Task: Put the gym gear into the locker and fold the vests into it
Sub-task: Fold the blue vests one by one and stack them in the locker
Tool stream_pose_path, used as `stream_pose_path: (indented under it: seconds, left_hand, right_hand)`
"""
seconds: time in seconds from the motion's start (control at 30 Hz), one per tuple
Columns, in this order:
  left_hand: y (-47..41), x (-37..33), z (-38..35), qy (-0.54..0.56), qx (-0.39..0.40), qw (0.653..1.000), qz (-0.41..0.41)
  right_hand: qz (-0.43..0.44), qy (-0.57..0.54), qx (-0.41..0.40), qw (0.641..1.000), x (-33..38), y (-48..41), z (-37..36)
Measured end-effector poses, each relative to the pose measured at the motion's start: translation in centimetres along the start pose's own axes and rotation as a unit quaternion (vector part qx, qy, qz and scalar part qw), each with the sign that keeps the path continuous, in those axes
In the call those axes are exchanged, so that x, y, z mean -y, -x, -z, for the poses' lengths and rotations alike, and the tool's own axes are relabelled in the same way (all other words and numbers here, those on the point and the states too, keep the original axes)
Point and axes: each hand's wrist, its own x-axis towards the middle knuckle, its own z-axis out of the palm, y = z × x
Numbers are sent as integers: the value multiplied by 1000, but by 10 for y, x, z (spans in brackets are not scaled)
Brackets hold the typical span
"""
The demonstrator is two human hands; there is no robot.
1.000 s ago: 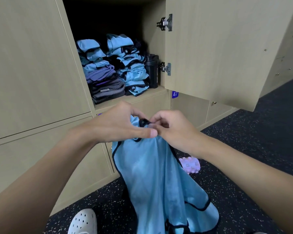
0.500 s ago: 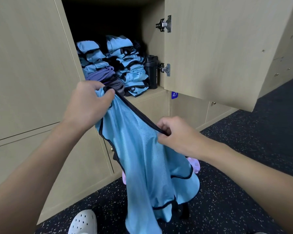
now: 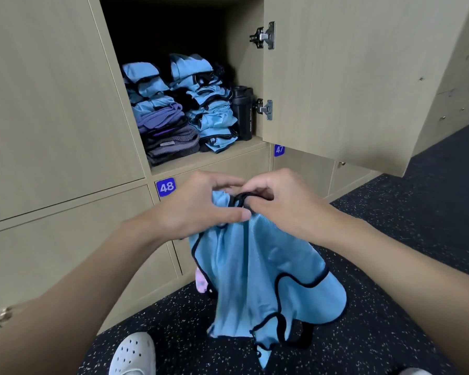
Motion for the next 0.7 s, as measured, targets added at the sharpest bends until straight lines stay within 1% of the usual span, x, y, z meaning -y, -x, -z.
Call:
stream_pose_path:
  seconds: [0.03,0.1,0.27,0.3,0.37,0.47,0.53,0.6,0.67,0.7]
  left_hand:
    - [0,0,-2,8,4,1000,2]
    - [0,2,0,-21,-13,1000,12]
    - [-3,17,28,-131,-125,983,24]
    - [-3,20,33,-145,-140,979,27]
    - [-2,26,39,-159,-142,976,35]
    - [5,17,29,-106,-80,991,22]
    - [7,6,15,-45,-10,999,-2]
    - [6,-1,1,12,60,998,-19]
    - [6,-2,-5,27,98,995,-8]
    - [6,-2,-5,33,102,994,0]
  right_hand:
    - [-4,-18,1,1000,-1,0,0]
    - [-19,-39,10,999,-4,0,1]
    - [-89,-54,60,993,-7,5,13]
    - [-99,-55,65,991,-6,6,16]
    - [-106,-51,76,990,-3,8,23]
    - [-102,-64,87,989,6,9,23]
    - [-84,-67,95,990,13,11,21]
    - [-67,-70,103,990,19,12,19]
    - [-66,-72,108,989,20,12,20]
    - [-68,-72,113,989,20,12,22]
